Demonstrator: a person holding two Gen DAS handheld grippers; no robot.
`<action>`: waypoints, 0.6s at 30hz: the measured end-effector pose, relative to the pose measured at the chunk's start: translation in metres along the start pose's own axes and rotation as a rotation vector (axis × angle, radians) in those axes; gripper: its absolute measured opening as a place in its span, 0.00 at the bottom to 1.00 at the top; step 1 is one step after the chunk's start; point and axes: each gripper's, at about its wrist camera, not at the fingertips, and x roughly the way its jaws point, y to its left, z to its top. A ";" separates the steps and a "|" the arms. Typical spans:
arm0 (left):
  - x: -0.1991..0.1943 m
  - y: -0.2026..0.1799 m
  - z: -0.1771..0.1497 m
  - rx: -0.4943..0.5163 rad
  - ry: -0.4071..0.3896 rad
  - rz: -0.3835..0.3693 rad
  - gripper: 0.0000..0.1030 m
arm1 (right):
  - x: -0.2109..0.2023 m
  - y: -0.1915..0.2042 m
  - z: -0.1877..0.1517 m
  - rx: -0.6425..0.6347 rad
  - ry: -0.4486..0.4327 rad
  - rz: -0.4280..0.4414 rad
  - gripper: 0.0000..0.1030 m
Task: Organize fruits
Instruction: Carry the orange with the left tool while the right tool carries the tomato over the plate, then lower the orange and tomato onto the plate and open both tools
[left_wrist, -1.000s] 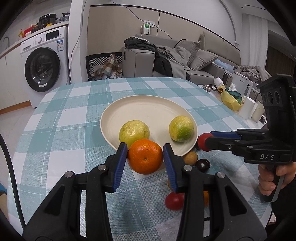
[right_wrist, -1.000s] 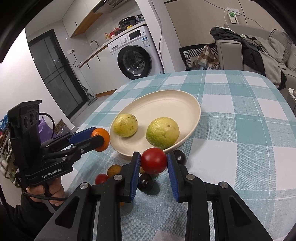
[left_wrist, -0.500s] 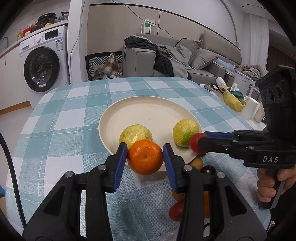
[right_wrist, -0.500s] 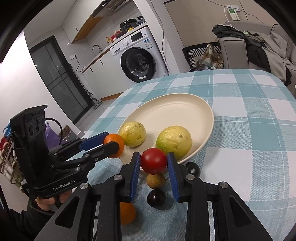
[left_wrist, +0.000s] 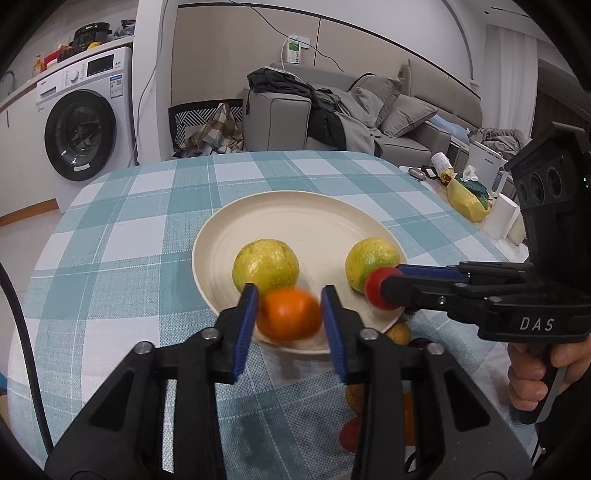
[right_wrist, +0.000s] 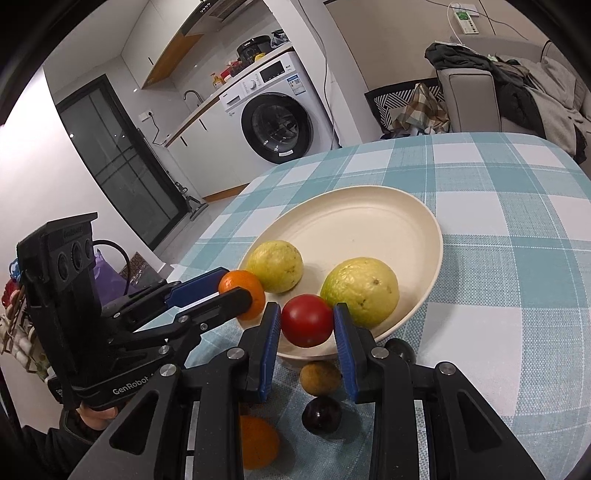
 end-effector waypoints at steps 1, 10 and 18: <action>0.001 0.001 0.001 -0.004 0.001 -0.001 0.29 | 0.000 0.000 0.000 0.000 0.000 -0.003 0.29; 0.003 0.001 0.001 -0.005 0.005 -0.001 0.29 | 0.002 -0.006 0.006 0.016 -0.013 -0.011 0.29; 0.002 -0.001 0.000 0.004 0.006 0.001 0.29 | 0.006 -0.007 0.006 0.002 -0.006 -0.066 0.29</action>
